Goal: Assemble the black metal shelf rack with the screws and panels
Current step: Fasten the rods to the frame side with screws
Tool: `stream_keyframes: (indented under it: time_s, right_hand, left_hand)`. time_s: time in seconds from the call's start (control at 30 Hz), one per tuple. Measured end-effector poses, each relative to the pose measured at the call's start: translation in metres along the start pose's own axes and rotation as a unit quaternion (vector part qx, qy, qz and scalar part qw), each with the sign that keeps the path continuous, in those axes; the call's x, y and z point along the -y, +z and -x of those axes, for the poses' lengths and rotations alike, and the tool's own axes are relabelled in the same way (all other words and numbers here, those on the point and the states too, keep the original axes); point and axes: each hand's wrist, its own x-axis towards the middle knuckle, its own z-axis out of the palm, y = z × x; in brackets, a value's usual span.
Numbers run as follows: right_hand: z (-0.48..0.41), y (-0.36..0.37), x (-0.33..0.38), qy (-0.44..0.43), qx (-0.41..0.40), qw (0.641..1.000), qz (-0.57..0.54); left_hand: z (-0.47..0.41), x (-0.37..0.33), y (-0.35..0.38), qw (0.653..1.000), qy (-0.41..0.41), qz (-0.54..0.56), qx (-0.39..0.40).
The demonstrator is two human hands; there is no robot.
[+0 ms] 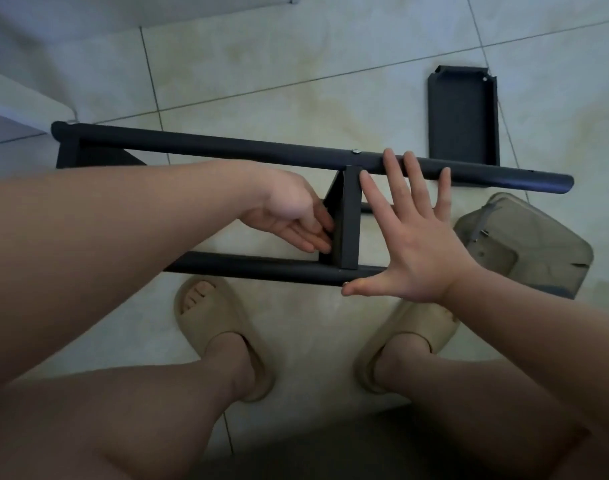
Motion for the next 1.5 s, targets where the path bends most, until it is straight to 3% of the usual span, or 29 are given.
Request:
stream_keyframes:
  time_s: [0.47, 0.67, 0.97, 1.3, 1.5]
  right_hand:
    - [-0.002, 0.004, 0.000, -0.002, -0.007, 1.000, 0.006]
    - [-0.002, 0.002, 0.001, -0.002, -0.002, 1.000, 0.007]
    - [-0.001, 0.000, 0.002, 0.008, 0.010, 1.000, 0.010]
    - [-0.001, -0.002, 0.003, 0.009, 0.016, 1.000, 0.009]
    - [-0.002, -0.001, 0.002, 0.005, 0.015, 1.000, 0.002]
  left_hand:
    - [-0.037, 0.007, 0.007, 0.991, 0.090, -0.072, 0.063]
    - [-0.039, 0.013, 0.014, 0.989, 0.078, -0.094, 0.088]
    - [-0.030, 0.018, 0.017, 0.996, 0.023, -0.017, 0.085]
    - [-0.028, 0.005, 0.013, 0.990, -0.014, -0.108, 0.092]
    - [-0.034, 0.003, 0.015, 0.991, -0.017, -0.099, 0.089]
